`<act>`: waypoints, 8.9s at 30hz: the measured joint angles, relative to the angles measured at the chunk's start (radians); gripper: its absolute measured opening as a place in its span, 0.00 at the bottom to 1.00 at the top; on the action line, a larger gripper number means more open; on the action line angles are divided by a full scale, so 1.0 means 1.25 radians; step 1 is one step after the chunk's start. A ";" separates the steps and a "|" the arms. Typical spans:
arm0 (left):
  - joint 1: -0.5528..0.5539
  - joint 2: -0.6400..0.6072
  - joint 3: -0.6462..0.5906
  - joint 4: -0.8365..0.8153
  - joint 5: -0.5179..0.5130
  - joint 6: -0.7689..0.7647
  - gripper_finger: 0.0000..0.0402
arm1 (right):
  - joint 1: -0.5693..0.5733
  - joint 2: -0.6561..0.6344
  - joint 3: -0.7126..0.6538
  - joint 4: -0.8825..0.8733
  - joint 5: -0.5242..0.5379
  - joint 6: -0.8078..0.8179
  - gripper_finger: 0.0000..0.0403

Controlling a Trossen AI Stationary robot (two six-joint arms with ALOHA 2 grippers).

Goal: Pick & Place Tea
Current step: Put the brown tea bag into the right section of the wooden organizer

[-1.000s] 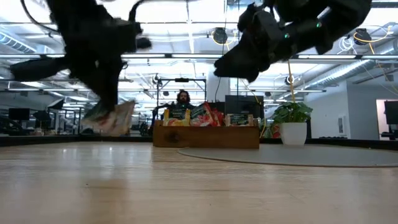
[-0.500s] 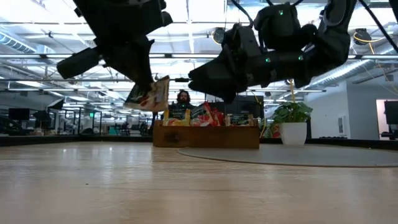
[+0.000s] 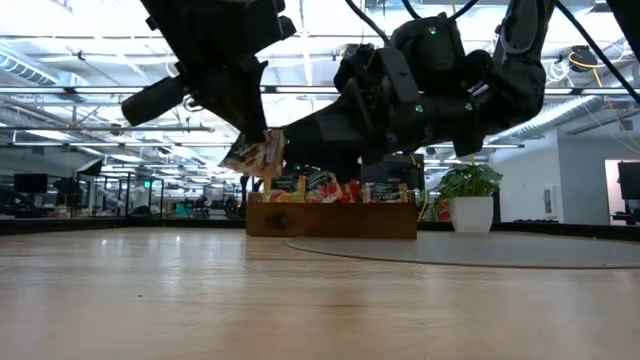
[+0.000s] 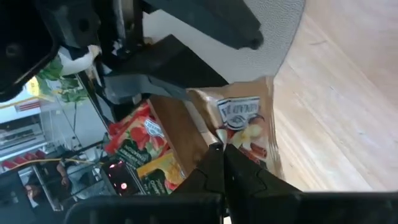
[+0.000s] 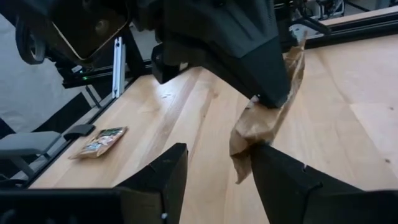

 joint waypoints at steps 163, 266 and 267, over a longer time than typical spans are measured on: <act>0.304 -0.366 -0.272 0.633 0.420 -0.400 0.01 | 0.016 -0.224 -0.228 0.186 0.552 -0.366 0.18; 0.367 0.297 0.523 0.042 0.005 -0.060 0.56 | 0.023 -0.733 -0.566 0.013 0.721 -0.231 0.15; 0.367 0.274 0.523 0.020 0.024 -0.072 0.56 | 0.022 -0.733 -0.566 0.013 0.721 -0.232 0.15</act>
